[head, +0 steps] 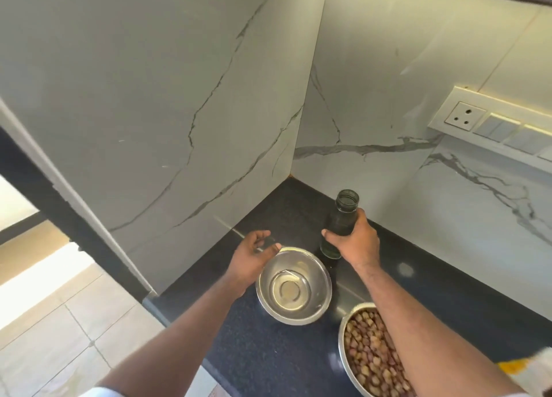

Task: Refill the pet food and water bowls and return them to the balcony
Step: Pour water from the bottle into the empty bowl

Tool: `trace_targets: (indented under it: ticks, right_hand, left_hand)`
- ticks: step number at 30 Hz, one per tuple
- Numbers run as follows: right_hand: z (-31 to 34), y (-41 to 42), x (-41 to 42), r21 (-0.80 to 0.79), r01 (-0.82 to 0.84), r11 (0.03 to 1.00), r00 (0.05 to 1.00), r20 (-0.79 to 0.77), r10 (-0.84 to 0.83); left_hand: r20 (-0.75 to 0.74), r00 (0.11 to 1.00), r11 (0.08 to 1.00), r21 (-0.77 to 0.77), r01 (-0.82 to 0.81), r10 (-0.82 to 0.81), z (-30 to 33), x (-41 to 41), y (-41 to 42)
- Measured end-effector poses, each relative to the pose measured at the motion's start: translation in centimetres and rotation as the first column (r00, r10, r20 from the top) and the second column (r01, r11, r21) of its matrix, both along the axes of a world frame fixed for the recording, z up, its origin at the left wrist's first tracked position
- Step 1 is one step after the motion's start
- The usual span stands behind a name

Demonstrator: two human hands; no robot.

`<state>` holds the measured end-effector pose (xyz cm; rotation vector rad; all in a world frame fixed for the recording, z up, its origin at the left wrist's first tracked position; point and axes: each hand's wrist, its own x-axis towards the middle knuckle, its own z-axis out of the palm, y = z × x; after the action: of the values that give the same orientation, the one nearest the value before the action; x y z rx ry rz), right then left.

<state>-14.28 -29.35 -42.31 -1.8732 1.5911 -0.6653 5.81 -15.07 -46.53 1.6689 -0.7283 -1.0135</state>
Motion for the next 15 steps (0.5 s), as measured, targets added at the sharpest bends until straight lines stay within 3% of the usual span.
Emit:
trace_targets:
  ticks: [15]
  right_hand:
    - [1.8,4.4,-7.5,-0.043,-0.311,0.949,0.896,-0.346,0.278]
  left_hand:
    - [0.132,0.965,0.965,0.101,-0.241,0.227,-0.2,-5.3,5.5]
